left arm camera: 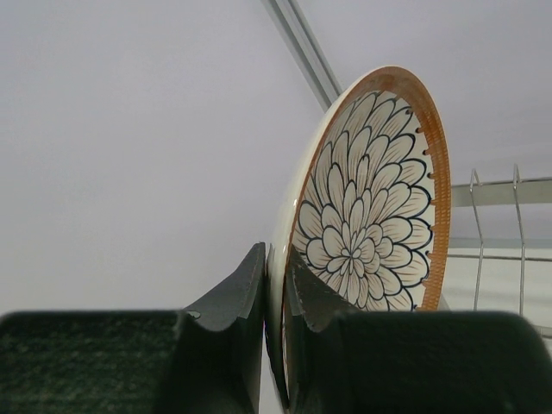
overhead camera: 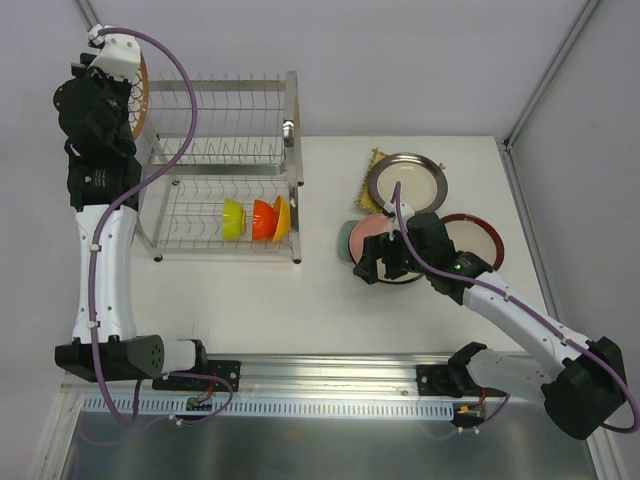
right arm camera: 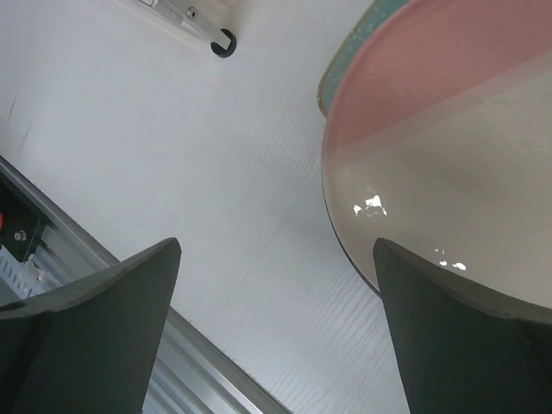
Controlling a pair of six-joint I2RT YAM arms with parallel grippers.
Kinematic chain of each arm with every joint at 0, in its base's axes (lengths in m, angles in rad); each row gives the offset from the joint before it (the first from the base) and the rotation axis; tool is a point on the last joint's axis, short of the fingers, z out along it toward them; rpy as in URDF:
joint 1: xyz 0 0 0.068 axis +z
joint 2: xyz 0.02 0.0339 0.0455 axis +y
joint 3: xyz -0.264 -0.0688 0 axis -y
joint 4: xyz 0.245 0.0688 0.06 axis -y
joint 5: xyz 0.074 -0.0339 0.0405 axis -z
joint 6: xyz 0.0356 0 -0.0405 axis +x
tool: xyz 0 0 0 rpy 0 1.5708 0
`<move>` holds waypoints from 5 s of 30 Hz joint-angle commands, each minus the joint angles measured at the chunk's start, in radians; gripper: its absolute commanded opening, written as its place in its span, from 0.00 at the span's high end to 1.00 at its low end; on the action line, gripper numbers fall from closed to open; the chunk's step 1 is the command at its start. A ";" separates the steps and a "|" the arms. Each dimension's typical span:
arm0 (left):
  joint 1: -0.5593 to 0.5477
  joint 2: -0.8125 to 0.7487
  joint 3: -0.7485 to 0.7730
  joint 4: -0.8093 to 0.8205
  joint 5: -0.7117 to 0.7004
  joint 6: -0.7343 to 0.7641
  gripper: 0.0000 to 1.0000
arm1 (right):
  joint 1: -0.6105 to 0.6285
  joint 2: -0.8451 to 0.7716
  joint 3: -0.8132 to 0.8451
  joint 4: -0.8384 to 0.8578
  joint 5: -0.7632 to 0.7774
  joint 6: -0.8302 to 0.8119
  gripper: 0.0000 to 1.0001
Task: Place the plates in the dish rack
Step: Insert the plate into the dish rack
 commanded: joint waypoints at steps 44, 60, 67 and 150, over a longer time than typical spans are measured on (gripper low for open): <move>-0.138 0.068 0.148 0.201 -0.229 0.199 1.00 | 0.031 -0.098 -0.043 0.084 0.046 -0.045 0.00; -0.152 0.096 0.163 0.208 -0.212 0.291 1.00 | 0.043 -0.098 -0.049 0.090 0.065 -0.048 0.00; -0.166 0.114 0.163 0.208 -0.220 0.326 1.00 | 0.043 -0.101 -0.052 0.092 0.065 -0.050 0.01; -0.224 0.180 0.161 0.123 -0.390 0.345 0.99 | 0.064 -0.127 -0.078 0.107 0.101 -0.059 0.00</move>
